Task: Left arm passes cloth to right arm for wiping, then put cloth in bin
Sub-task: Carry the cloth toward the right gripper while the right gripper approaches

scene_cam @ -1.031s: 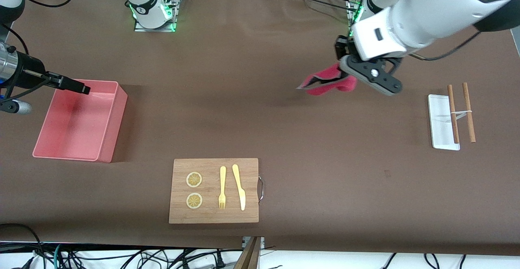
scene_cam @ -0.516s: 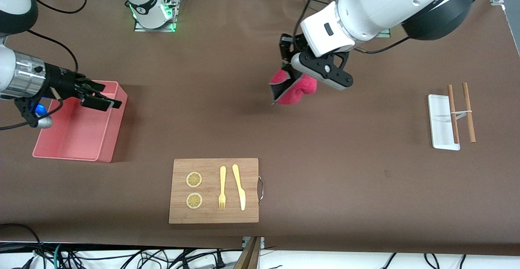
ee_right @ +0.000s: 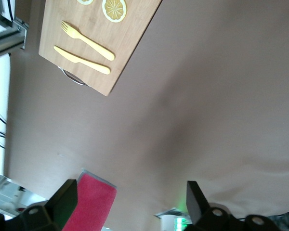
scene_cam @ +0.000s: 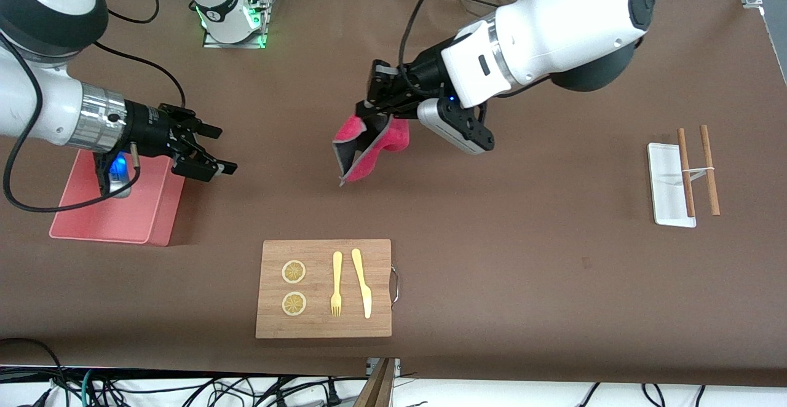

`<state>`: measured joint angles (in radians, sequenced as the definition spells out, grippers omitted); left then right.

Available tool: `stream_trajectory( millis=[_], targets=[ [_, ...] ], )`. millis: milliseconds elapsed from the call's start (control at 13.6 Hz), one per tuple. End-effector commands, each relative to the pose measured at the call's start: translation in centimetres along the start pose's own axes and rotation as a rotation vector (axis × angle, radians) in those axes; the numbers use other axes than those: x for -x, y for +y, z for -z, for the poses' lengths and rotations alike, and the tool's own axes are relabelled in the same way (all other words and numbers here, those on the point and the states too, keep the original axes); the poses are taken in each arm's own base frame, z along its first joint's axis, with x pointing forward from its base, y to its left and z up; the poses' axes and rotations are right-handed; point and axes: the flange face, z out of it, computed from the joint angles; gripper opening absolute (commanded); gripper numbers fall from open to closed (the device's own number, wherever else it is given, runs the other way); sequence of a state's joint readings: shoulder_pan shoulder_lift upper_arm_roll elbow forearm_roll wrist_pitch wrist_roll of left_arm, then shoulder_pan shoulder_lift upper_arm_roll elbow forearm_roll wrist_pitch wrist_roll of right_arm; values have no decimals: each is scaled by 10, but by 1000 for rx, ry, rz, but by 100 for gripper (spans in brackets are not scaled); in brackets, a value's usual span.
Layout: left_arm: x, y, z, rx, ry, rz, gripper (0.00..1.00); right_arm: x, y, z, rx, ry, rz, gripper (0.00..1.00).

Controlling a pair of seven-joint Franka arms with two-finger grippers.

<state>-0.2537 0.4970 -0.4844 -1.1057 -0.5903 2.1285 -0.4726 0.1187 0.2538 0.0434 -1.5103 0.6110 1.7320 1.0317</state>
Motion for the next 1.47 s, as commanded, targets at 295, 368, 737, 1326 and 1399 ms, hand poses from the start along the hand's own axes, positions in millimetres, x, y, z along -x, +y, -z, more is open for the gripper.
stream_trajectory(
  millis=[295, 368, 737, 1326, 1399],
  targets=[
    [12, 26, -35, 188, 46, 89, 0, 27, -31, -24, -94, 18, -94, 100],
    [15, 31, -40, 229, 60, 111, 0, 32, -33, -27, -96, 19, -84, 100],
    [17, 35, -46, 267, 72, 155, 0, 52, -42, -34, -129, 5, -60, 100],
    [14, 32, -47, 276, 74, 171, 0, 64, -45, -47, -122, -38, -58, 100],
    [14, 33, -47, 276, 72, 169, 0, 65, -46, -50, -125, -47, -62, 100]
  ],
)
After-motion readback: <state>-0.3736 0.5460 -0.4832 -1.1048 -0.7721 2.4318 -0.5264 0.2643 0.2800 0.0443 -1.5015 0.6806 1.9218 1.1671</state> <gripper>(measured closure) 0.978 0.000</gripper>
